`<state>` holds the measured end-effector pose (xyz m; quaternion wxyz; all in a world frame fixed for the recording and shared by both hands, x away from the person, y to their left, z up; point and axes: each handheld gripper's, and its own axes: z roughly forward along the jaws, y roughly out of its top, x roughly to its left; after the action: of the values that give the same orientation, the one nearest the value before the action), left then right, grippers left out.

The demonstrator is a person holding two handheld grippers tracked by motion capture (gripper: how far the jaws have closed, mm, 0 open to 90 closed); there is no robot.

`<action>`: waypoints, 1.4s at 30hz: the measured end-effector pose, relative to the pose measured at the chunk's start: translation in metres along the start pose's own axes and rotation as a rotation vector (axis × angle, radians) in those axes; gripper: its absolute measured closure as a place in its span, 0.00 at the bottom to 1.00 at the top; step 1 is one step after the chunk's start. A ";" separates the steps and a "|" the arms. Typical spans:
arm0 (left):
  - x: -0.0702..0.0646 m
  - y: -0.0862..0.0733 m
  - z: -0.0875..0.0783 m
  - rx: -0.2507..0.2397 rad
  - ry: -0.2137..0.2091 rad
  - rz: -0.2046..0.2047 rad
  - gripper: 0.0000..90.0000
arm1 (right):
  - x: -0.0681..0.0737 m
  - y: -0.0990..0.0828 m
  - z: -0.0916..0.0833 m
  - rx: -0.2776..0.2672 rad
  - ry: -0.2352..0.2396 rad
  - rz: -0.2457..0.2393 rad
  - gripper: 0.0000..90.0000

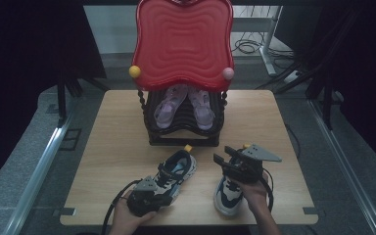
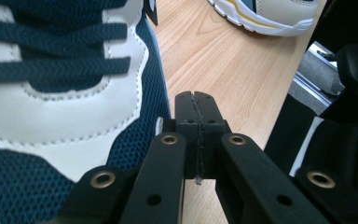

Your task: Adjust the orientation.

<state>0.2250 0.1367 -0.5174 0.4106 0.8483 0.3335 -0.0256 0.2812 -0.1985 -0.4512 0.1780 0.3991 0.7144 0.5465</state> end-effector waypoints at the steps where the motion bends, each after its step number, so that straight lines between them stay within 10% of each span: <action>1: 0.000 0.000 0.000 -0.003 -0.001 -0.003 1.00 | 0.000 0.000 0.000 0.000 -0.001 0.001 0.49; 42: 0.027 -0.007 -0.021 0.000 0.034 -0.065 1.00 | -0.002 -0.002 0.003 0.006 -0.008 -0.001 0.49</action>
<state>0.2368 0.1698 -0.5164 0.4037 0.8374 0.3677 -0.0246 0.2843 -0.1981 -0.4544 0.1797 0.4014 0.7157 0.5426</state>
